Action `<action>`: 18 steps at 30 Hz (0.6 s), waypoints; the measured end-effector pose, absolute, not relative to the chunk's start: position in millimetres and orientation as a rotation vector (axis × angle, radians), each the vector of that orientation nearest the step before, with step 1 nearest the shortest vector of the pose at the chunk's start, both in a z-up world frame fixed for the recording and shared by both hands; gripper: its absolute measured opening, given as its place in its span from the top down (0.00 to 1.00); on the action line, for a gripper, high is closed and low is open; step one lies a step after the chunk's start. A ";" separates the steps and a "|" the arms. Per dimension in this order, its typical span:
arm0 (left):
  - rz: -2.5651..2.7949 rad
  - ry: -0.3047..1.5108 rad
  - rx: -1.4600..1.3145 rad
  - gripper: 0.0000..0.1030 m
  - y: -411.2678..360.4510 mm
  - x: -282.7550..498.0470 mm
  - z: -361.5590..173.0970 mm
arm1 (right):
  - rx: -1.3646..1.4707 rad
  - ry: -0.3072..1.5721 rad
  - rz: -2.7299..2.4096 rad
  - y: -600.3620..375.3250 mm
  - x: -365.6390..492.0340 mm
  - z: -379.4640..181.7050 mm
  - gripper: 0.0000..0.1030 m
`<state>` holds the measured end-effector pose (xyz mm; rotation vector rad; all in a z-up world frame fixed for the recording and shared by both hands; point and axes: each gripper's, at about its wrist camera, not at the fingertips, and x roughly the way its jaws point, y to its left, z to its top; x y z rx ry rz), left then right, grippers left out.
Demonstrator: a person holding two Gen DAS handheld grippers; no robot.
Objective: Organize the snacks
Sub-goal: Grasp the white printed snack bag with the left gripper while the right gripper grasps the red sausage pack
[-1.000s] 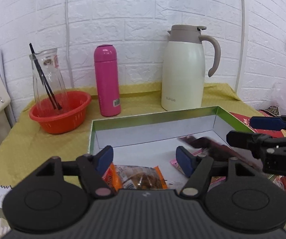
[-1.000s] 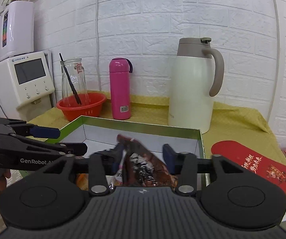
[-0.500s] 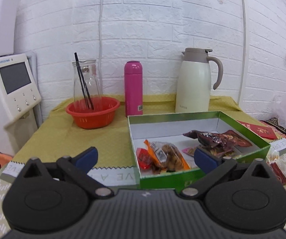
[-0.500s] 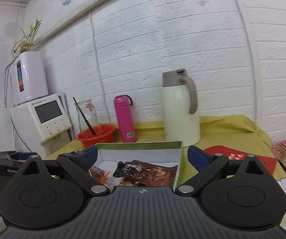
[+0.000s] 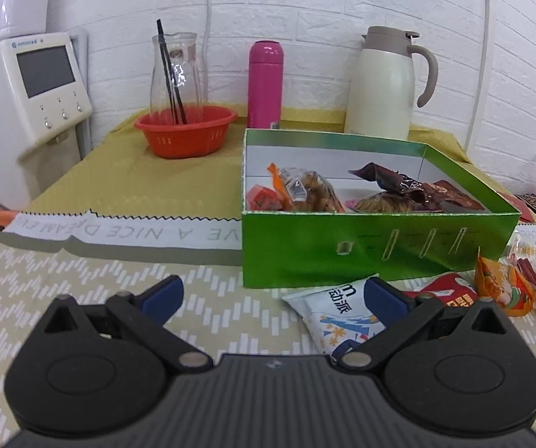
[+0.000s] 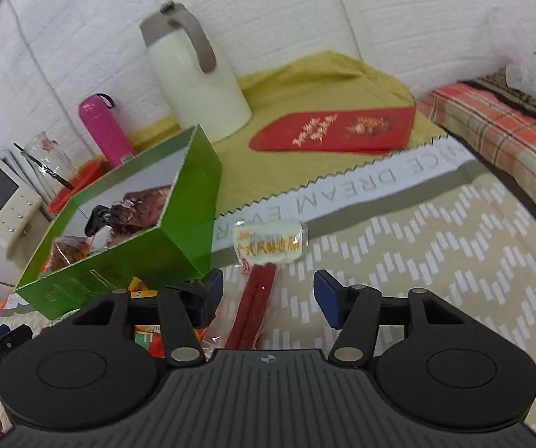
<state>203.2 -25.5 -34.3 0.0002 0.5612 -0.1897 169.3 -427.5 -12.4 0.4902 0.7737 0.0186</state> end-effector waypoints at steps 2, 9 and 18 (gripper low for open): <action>-0.175 0.590 -0.010 0.00 -26.3 210.6 -35.5 | 0.500 0.776 0.013 -423.0 172.4 -13.9 0.10; -0.152 0.642 -0.001 0.00 -27.6 221.8 -47.5 | 0.193 0.862 -0.024 -380.9 194.5 -7.8 0.13; -0.252 0.675 -0.007 0.00 -49.3 217.9 -47.8 | 0.045 0.879 -0.015 -380.4 186.1 -10.6 0.07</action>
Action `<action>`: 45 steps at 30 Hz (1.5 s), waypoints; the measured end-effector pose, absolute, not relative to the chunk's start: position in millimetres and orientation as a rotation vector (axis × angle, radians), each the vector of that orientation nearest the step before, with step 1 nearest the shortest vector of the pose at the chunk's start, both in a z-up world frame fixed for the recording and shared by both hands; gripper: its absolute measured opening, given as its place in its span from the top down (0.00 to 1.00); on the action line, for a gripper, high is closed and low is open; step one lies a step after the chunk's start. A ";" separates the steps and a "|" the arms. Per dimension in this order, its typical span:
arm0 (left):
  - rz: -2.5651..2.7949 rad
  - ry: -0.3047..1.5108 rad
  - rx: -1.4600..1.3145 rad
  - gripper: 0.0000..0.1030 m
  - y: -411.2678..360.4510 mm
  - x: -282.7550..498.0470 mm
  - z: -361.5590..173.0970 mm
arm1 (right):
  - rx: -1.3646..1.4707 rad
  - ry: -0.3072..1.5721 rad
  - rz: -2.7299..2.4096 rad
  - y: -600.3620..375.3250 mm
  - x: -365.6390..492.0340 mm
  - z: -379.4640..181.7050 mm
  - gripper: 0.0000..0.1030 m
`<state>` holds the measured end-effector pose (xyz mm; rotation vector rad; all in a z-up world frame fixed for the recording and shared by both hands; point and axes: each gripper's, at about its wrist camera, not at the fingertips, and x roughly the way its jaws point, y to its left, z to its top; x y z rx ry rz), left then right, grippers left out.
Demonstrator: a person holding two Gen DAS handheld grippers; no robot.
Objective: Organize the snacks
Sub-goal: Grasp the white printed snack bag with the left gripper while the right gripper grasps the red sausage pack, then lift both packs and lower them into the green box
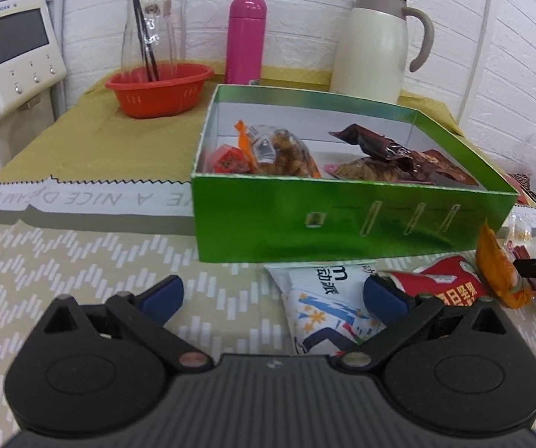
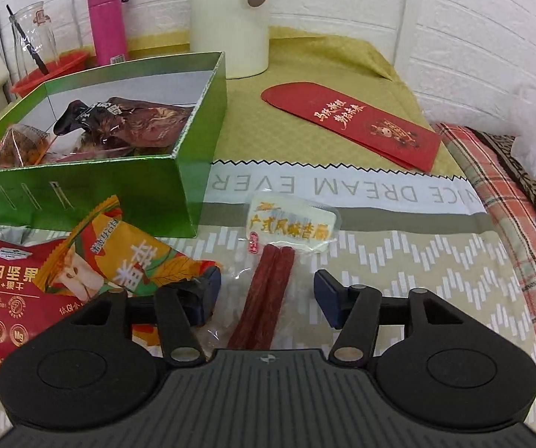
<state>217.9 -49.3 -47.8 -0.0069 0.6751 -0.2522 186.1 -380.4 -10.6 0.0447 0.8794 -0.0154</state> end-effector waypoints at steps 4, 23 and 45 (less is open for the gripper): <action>-0.200 0.644 0.008 0.00 -39.4 201.7 -45.1 | -0.059 0.854 0.020 -372.8 173.7 -4.6 0.31; -0.395 0.727 -0.077 0.25 -60.1 210.6 -49.3 | -0.040 0.821 0.034 -383.2 146.4 -2.0 0.52; -0.386 0.559 -0.096 0.73 -19.2 118.0 -12.3 | 0.006 0.523 0.252 -310.6 52.8 53.9 0.59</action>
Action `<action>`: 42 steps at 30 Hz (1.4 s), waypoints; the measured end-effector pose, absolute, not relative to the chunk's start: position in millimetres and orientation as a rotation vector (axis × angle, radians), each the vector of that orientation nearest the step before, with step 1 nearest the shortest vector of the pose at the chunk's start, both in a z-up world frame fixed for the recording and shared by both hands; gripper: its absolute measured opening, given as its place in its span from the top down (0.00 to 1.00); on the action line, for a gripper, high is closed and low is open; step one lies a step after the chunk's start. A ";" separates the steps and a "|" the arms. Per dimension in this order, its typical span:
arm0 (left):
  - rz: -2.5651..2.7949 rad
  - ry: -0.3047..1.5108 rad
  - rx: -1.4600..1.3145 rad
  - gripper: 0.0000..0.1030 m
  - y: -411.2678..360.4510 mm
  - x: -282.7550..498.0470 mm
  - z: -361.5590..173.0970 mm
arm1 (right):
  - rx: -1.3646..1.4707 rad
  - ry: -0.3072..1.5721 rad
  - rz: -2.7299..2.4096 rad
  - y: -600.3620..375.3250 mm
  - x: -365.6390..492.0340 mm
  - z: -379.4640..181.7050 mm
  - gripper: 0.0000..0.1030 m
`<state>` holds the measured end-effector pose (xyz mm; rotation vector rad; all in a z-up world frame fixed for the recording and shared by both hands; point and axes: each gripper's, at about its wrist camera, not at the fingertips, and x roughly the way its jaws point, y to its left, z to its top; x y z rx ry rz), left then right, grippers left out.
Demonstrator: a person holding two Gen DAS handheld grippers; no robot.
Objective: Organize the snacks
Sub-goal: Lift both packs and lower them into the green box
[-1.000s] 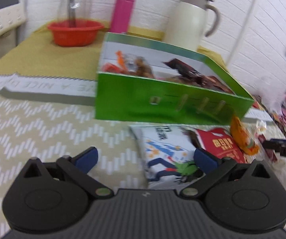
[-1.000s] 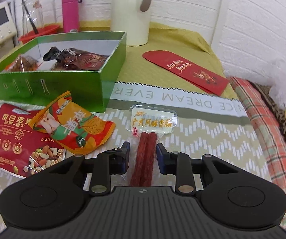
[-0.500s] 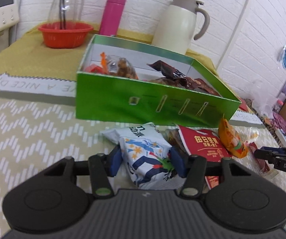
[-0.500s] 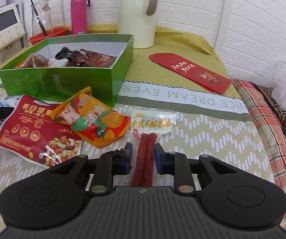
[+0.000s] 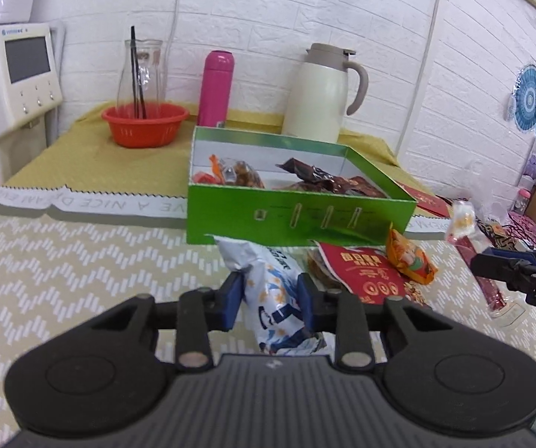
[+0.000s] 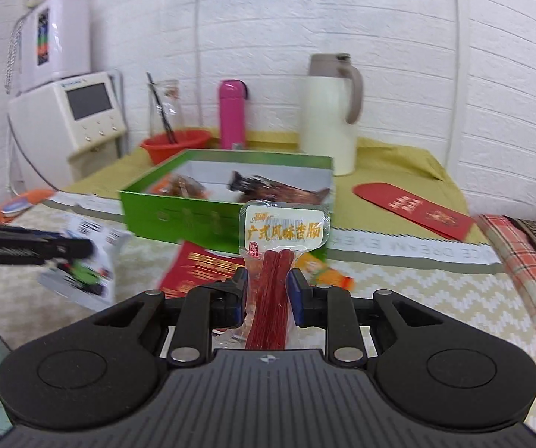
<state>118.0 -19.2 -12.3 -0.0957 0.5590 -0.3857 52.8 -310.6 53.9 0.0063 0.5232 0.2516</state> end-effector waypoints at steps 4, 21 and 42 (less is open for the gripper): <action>-0.393 0.582 -0.088 0.75 -20.3 115.9 -21.4 | -0.019 0.536 0.289 -294.7 48.7 56.5 0.59; -0.380 0.555 -0.128 0.81 -10.6 114.5 -6.2 | 0.010 0.584 0.366 -273.4 45.1 48.5 0.59; -0.306 0.558 -0.089 0.29 10.9 112.0 -11.4 | 0.075 0.637 0.413 -272.4 43.8 33.9 0.58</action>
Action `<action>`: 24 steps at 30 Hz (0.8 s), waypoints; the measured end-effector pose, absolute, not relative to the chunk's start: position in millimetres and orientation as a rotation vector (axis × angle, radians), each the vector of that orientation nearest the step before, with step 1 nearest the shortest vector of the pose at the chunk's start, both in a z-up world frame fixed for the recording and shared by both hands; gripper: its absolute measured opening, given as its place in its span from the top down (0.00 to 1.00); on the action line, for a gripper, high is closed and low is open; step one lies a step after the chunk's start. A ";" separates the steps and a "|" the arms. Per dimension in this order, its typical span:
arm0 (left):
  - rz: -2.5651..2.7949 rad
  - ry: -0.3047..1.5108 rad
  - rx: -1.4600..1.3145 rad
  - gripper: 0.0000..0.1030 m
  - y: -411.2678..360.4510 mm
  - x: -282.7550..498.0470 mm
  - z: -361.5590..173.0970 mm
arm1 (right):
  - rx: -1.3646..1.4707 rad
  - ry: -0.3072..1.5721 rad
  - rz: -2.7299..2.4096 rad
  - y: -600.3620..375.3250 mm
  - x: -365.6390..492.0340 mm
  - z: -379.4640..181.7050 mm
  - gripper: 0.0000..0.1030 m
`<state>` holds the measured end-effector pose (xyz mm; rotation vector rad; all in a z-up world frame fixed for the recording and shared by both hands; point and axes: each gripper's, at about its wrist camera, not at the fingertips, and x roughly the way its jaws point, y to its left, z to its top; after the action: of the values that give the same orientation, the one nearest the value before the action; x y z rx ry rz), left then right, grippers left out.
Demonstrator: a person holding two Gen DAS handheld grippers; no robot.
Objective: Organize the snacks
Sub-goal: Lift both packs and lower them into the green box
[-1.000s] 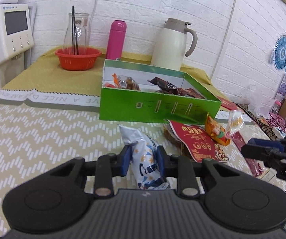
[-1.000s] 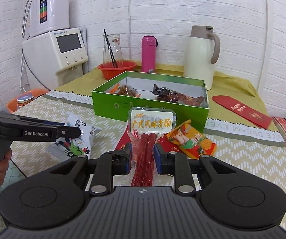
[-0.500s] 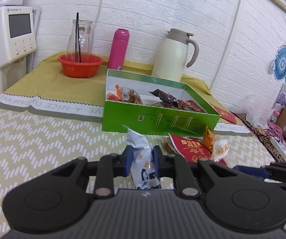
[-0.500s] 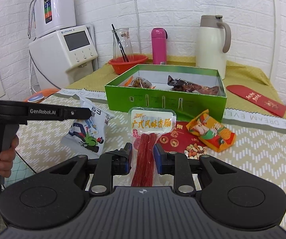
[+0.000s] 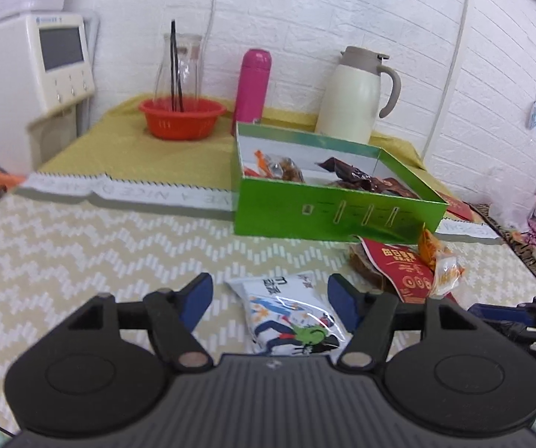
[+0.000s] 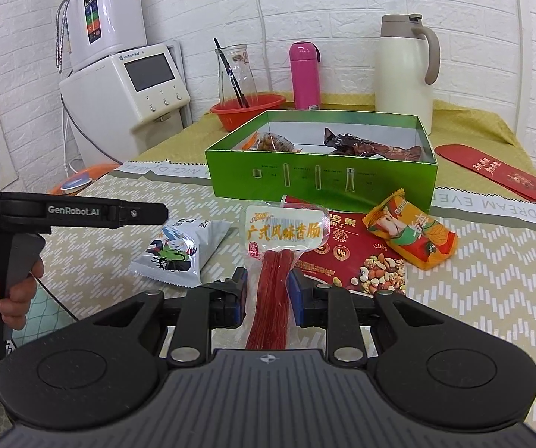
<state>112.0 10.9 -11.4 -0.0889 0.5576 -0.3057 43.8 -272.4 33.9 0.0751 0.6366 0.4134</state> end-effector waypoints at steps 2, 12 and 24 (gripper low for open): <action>-0.338 0.575 -0.049 0.25 3.0 114.7 -11.3 | 0.083 0.638 0.422 -271.8 45.2 32.9 0.58; -0.207 0.736 -0.003 0.25 -36.0 145.9 -50.2 | 0.115 0.610 0.448 -282.1 41.1 37.0 0.57; -0.201 0.602 -0.078 0.44 -15.2 118.5 -16.7 | 0.119 0.580 0.380 -282.1 43.8 37.1 0.58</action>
<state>118.5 -15.2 -16.7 -0.0778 0.6020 -0.2007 43.8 -282.1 37.1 0.1193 0.5802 0.3800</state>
